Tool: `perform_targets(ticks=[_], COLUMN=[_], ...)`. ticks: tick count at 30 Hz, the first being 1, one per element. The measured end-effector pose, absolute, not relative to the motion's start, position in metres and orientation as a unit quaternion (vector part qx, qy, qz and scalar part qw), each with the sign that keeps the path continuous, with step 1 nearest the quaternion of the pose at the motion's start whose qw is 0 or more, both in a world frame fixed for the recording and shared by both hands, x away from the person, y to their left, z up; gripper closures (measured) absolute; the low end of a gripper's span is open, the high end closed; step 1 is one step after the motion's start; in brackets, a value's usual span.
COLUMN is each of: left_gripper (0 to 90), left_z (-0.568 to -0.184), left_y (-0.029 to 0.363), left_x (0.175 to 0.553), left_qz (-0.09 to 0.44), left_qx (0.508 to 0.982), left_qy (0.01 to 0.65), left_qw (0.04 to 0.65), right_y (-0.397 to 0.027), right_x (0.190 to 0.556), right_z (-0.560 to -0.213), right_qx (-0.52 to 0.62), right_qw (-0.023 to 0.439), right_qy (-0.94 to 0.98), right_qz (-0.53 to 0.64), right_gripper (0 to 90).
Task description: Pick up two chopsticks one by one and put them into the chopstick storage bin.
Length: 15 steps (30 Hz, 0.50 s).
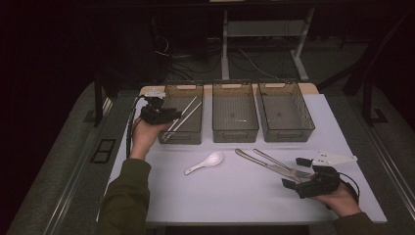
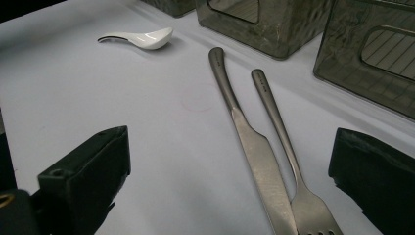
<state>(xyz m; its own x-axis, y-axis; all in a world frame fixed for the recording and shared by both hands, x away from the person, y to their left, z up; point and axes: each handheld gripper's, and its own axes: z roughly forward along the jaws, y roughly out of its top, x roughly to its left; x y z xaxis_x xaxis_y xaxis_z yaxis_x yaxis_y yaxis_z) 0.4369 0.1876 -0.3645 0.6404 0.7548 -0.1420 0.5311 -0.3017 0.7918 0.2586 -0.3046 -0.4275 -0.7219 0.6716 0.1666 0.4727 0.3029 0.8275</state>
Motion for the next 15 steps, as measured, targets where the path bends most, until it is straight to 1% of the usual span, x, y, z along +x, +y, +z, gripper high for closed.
perform_targets(ticks=[3, 6, 10, 15], left_gripper=[56.6, 52.7, 49.6, 45.5], left_z=[-0.362, -0.360, -0.361, -0.364], left_y=[0.185, 0.182, 0.176, 0.167], left_x=[0.427, 0.417, 0.403, 0.386], left_qz=[0.121, 0.113, 0.104, 0.099], left_qx=[0.795, 0.797, 0.801, 0.816], left_qy=[0.394, 0.377, 0.358, 0.334], left_qw=[0.444, 0.459, 0.470, 0.461], right_y=[-0.305, -0.304, -0.304, -0.304], right_x=[0.259, 0.259, 0.259, 0.259], right_z=[-0.428, -0.428, -0.428, -0.428], right_qx=[0.357, 0.357, 0.357, 0.356], right_qw=[0.106, 0.106, 0.107, 0.106], right_qy=[0.800, 0.800, 0.800, 0.801], right_qz=[0.470, 0.470, 0.470, 0.470], right_gripper=[1.9, 1.9, 1.9, 1.9])
